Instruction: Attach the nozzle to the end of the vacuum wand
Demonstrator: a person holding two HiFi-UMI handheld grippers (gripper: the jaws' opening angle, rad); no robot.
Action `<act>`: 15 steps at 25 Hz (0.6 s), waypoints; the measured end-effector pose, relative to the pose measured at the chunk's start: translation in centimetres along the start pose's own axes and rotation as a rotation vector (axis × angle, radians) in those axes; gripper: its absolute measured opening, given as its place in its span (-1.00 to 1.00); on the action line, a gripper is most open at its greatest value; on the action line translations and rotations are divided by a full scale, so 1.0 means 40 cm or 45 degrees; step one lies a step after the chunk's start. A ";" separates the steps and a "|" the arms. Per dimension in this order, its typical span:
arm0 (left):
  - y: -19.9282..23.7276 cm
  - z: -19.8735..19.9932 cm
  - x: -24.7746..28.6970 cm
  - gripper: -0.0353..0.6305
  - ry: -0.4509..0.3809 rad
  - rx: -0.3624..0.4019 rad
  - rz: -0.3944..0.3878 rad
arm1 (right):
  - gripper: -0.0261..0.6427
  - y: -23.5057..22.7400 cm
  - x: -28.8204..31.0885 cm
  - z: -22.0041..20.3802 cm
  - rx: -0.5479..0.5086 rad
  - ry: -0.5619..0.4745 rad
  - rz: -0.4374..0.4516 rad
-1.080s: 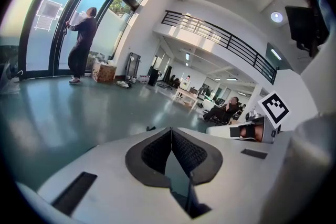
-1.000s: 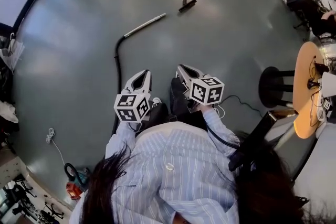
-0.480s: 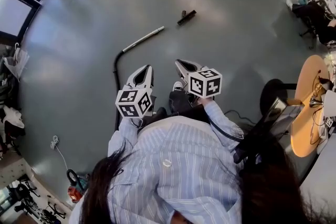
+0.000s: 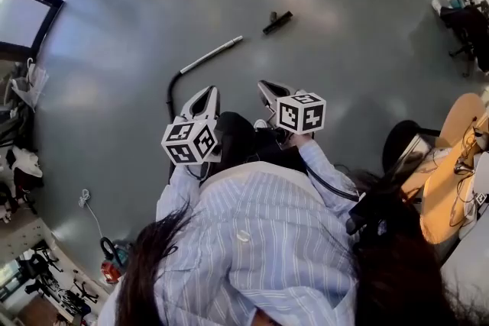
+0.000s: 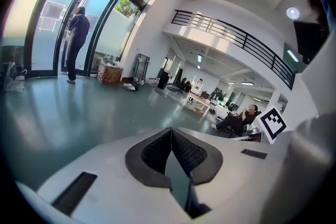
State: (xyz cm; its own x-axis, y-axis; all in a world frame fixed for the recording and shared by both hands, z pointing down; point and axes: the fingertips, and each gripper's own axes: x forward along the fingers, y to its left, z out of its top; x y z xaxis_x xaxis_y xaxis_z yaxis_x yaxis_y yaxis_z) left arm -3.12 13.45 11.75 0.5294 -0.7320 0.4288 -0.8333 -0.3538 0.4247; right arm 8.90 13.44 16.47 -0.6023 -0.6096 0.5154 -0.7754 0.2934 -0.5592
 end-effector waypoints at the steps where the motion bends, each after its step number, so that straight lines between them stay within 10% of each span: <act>1: 0.016 0.007 0.010 -0.88 0.004 -0.011 0.012 | -0.90 -0.005 0.013 0.007 0.010 0.002 0.003; 15: 0.255 0.200 0.335 -0.88 0.100 0.002 -0.027 | -0.90 -0.188 0.268 0.263 0.130 -0.094 -0.157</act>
State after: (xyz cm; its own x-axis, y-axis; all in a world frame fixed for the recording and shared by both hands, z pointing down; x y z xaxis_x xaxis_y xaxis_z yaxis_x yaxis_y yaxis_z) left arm -5.80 -4.64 15.44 0.5581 -0.6761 0.4810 -0.8218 -0.3700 0.4333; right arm 10.27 -3.04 19.35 -0.4852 -0.6901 0.5370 -0.8170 0.1388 -0.5597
